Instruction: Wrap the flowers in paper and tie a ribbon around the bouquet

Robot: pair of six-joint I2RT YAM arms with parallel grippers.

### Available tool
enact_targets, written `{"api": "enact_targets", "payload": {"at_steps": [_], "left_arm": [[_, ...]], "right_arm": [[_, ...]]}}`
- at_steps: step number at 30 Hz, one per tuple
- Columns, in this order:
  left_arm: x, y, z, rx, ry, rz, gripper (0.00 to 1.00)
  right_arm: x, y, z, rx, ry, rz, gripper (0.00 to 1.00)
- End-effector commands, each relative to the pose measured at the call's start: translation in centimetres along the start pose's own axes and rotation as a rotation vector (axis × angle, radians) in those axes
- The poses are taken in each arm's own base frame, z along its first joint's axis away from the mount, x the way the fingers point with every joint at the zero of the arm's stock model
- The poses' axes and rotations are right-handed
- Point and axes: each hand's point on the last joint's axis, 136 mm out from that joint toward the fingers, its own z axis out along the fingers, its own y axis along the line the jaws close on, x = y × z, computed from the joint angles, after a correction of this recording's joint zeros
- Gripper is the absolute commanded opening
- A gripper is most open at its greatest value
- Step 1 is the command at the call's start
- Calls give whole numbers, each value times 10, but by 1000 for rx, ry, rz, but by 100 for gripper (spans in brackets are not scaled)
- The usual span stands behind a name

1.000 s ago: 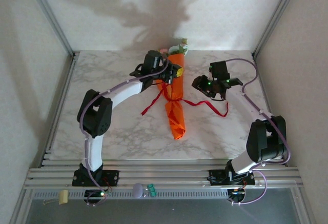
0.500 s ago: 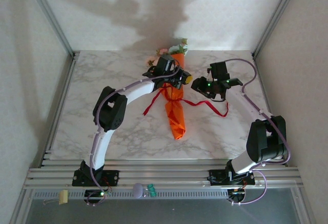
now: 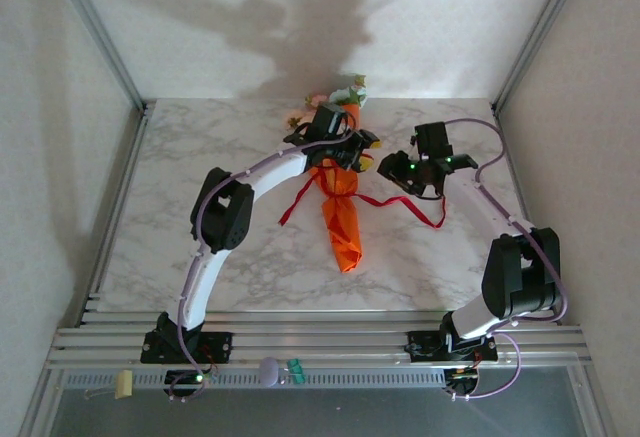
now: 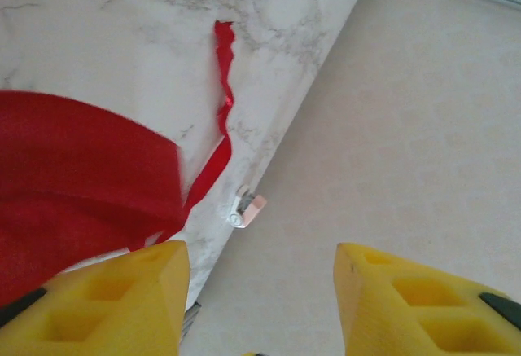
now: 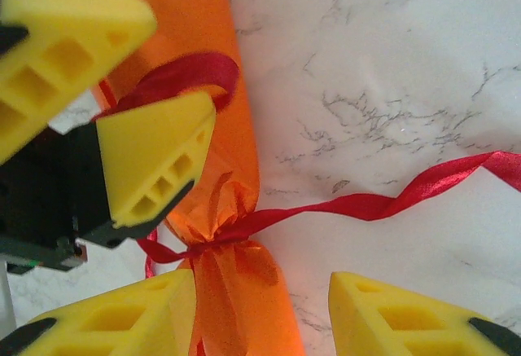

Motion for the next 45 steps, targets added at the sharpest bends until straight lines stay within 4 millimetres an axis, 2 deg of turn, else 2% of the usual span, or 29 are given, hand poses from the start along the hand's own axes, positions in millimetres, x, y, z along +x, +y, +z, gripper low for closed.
{"api": "enact_targets", "payload": {"at_steps": [1,4,9,11,14,15,17,20,23,26,28,30,33,36,38,41,45], "left_arm": [[14,-10,-18,-20,-11,24,52],[18,-6,-22,-54,-12,12,58],[13,5,-26,-96,-45,-3,59],[12,-3,-32,-85,-73,3,59],[15,-20,-45,-54,-109,3,59],[16,-24,-52,-50,-127,-5,59],[18,-30,-66,-37,-171,-16,59],[27,-39,-87,8,-197,-21,58],[31,-35,-98,-31,-215,42,55],[30,-24,-99,-109,-215,196,49],[28,-10,-97,-197,-205,301,48],[23,13,-100,-323,-213,395,48],[19,34,-100,-394,-198,472,45],[18,40,-102,-405,-198,495,43],[18,40,-102,-405,-196,496,43],[18,38,-101,-396,-194,493,43],[16,34,-105,-387,-205,480,43]], "right_arm": [[-4,5,-1,-36,7,65,48],[-10,6,7,-67,14,158,47],[-20,14,25,-136,25,295,47],[-22,13,32,-133,38,340,46],[-25,5,31,-102,22,372,45],[-27,-3,28,-70,12,391,45],[-23,-33,18,54,4,461,45],[-12,-89,-3,242,9,565,45],[-1,-131,-15,361,37,600,42],[-3,-149,-14,390,59,497,39],[-14,-146,-12,403,71,323,38],[-13,-150,-9,461,125,204,39],[-5,-150,0,524,217,28,39],[0,-147,8,590,258,-162,39],[2,-148,14,612,293,-230,39],[7,-149,26,602,355,-283,41],[11,-156,32,632,390,-293,45]]}}
